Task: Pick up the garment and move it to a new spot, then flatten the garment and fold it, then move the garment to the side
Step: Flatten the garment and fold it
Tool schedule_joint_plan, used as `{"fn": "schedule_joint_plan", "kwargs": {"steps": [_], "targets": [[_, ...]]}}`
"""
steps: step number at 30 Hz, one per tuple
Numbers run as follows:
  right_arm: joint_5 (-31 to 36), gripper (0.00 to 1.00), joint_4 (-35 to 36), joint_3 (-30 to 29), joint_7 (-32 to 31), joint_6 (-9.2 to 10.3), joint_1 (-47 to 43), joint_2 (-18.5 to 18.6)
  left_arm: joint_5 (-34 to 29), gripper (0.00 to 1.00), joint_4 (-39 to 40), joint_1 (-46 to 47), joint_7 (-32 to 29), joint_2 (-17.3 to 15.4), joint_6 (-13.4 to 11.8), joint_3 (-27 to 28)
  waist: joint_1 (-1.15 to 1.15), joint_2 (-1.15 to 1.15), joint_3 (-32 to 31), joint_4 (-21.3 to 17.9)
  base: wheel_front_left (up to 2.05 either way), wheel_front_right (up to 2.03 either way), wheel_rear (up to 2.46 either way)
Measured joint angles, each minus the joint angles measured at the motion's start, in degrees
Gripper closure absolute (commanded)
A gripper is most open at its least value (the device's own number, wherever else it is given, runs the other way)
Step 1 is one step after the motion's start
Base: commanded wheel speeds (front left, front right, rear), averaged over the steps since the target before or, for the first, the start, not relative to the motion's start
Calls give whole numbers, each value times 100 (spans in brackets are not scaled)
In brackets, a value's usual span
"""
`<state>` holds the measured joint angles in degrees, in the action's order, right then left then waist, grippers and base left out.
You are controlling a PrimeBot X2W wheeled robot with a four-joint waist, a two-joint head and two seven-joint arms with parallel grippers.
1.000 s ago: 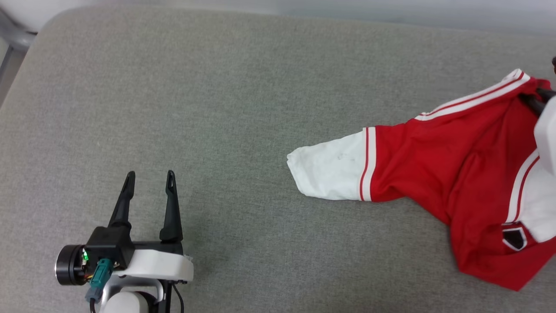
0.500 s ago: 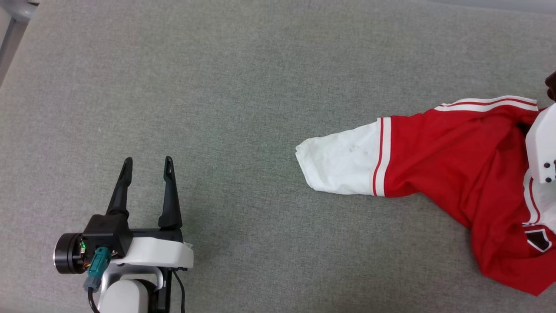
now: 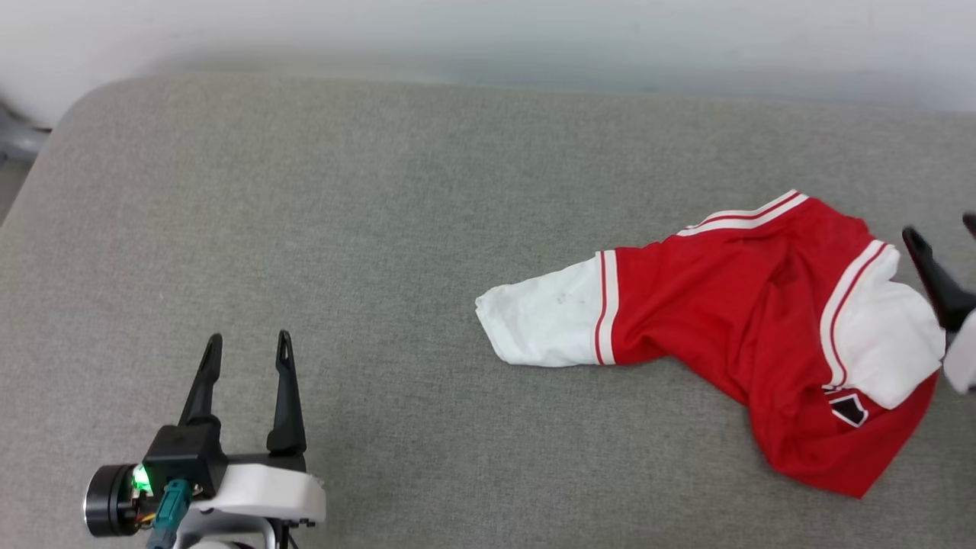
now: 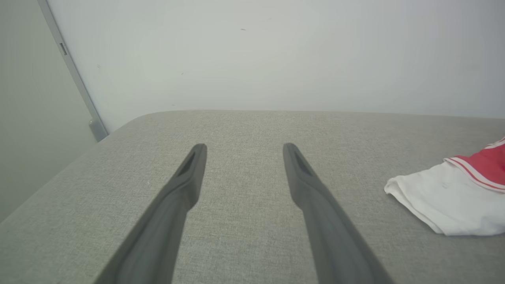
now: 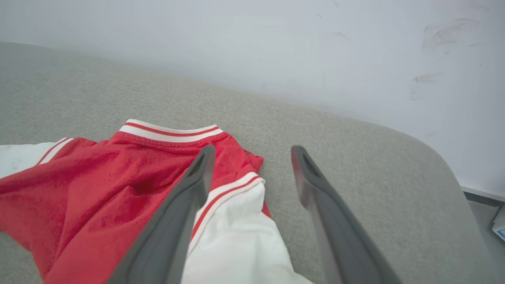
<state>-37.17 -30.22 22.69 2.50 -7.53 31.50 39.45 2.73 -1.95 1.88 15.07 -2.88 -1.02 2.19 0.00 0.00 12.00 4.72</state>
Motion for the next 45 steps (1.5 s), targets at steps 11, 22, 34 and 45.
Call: {"fn": "schedule_joint_plan", "kwargs": {"steps": [11, 22, 34, 45], "targets": [[1016, 0, 1318, -2033, 88, 0, -2245, -1063, -5, 0, 60, -413, 0, -1, 12, 85, -1, 0, -421, -201, 0, 0, 0], [1622, 0, 2594, -2910, -719, 0, -2772, -1536, -42, 0, 124, -443, 0, -1, 57, 110, -1, 0, -453, -250, 0, 0, 0], [134, 0, 2104, -1773, -3541, 0, -1168, 180, -37, 0, 191, -111, 0, -1, 130, 4, -1, 0, 103, -158, 0, 0, 0], [2, 0, 948, -902, -4736, 0, -305, 288, 40, 0, 197, 316, 0, -1, 111, -100, 0, 0, 799, 64, 0, 0, 0]]}}
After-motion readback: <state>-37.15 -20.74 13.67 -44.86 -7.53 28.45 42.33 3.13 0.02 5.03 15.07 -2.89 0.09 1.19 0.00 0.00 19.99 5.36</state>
